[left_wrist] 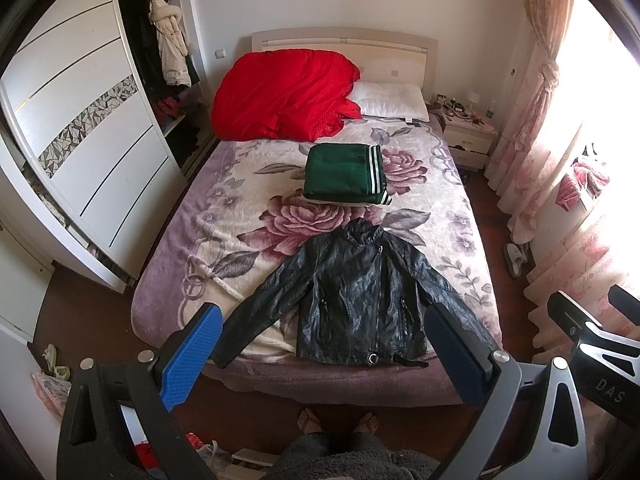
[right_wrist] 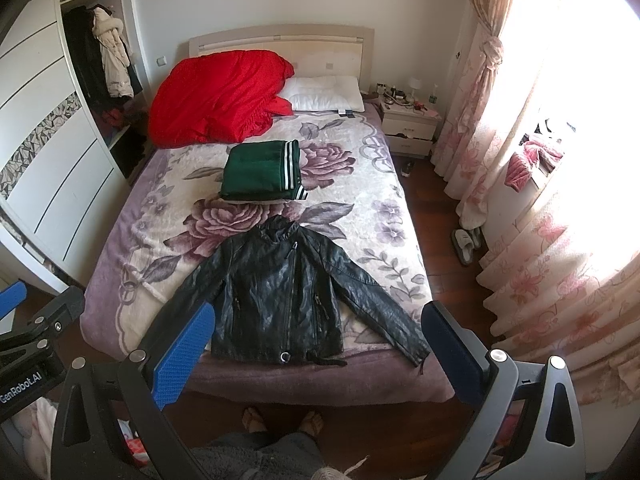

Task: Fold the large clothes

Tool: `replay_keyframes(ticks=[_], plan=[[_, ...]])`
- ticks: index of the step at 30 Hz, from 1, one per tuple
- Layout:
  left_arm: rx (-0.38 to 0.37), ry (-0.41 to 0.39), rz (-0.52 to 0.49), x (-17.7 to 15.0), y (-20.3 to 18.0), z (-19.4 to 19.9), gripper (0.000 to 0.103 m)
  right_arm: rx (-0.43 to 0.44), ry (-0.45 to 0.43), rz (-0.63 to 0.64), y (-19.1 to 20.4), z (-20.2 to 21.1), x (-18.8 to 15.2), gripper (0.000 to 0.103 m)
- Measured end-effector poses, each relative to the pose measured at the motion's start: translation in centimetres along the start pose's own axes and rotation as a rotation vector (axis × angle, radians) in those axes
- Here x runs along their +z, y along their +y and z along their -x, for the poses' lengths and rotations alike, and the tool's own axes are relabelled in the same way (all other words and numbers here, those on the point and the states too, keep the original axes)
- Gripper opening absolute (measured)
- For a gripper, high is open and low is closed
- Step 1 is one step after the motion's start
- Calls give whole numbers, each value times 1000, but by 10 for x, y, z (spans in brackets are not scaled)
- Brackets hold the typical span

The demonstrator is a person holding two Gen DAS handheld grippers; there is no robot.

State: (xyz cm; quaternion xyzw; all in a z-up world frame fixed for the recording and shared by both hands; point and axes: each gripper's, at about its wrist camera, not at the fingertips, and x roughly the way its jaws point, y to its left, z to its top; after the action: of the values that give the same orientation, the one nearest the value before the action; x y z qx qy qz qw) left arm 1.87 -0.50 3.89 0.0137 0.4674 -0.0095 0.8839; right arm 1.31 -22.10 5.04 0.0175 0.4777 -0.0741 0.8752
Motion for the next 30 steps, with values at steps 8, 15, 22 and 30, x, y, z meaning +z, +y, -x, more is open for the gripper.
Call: replay_keyframes(ticks=[8, 15, 22, 30], plan=[[0, -5, 0, 10, -5, 8, 103, -1, -5, 1, -4, 3, -7, 103], [4, -9, -1, 19, -9, 11, 103, -1, -7, 1, -2, 1, -1, 103], [1, -12, -1, 13, -8, 10, 103, -1, -9, 0, 1, 3, 7, 103], [1, -14, 0, 14, -8, 11, 103, 0, -12, -1, 0, 3, 4, 103]])
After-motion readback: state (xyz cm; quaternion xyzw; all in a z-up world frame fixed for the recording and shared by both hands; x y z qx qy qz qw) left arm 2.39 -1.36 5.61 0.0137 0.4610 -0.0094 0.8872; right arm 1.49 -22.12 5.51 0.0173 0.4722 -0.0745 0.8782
